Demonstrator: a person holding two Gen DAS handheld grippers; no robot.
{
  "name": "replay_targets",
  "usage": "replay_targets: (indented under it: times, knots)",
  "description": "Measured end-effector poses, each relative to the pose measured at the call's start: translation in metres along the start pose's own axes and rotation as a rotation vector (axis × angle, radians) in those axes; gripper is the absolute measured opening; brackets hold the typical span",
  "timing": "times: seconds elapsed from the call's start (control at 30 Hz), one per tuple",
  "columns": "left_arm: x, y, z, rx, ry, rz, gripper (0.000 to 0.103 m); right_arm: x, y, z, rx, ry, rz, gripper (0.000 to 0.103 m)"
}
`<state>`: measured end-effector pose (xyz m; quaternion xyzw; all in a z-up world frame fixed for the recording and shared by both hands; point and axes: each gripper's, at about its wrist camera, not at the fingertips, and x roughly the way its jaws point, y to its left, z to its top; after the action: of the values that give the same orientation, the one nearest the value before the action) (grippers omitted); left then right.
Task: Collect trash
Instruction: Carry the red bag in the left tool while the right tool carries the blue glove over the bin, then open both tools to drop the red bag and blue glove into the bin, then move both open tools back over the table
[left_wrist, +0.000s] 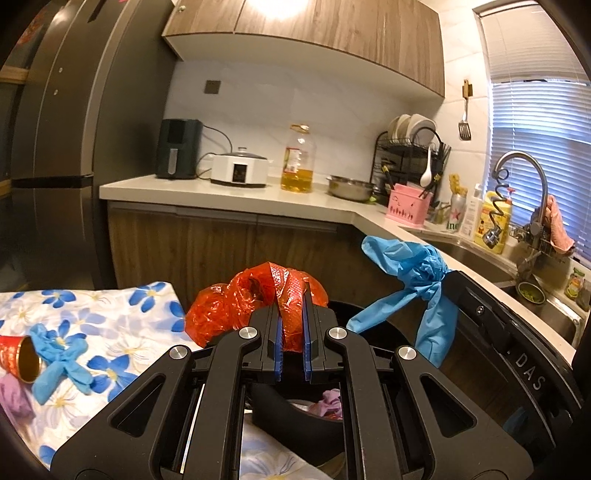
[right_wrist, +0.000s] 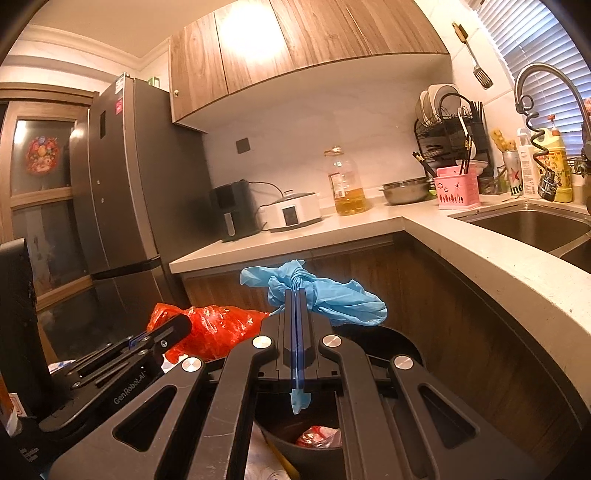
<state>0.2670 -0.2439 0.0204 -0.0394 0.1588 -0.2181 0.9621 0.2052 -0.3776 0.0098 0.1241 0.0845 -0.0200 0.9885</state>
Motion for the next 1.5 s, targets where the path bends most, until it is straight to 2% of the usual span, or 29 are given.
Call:
replay_targets:
  times: [0.7,0.73,0.77,0.8,0.87,0.9,0.93,0.97,1.17,1.27,1.5]
  knots:
    - [0.037,-0.015,-0.009,0.019,0.034,-0.071,0.008,0.028,-0.016,-0.001,0.02,0.016,0.003,0.002]
    - [0.039,-0.014,-0.01,0.019,0.038,-0.075,0.009,0.029,-0.018,-0.001,0.029,0.017,0.008,0.006]
    - [0.042,-0.014,-0.012,0.022,0.05,-0.077,0.012,0.03,-0.02,-0.001,0.039,0.019,0.007,0.018]
    - [0.044,-0.014,-0.013,0.025,0.057,-0.076,0.015,0.028,-0.019,-0.002,0.042,0.014,0.005,0.024]
    - [0.046,-0.012,-0.015,0.027,0.064,-0.066,0.035,0.027,-0.021,-0.002,0.042,0.004,-0.004,0.036]
    - [0.046,-0.011,-0.016,0.02,0.063,-0.069,0.042,0.026,-0.022,-0.002,0.045,0.003,-0.005,0.037]
    - [0.045,-0.009,-0.017,0.011,0.062,-0.074,0.053,0.025,-0.023,-0.002,0.051,0.003,-0.01,0.04]
    - [0.045,-0.006,-0.017,-0.004,0.059,-0.075,0.059,0.023,-0.024,-0.002,0.057,0.0,-0.014,0.046]
    - [0.037,0.007,-0.021,-0.046,0.063,-0.053,0.071,0.015,-0.027,-0.005,0.074,0.006,-0.029,0.064]
    - [0.029,0.016,-0.024,-0.071,0.066,-0.036,0.075,0.014,-0.025,-0.007,0.081,0.019,-0.023,0.068]
    - [-0.006,0.035,-0.033,-0.098,0.045,0.089,0.081,0.007,-0.01,-0.017,0.073,0.048,0.002,0.073]
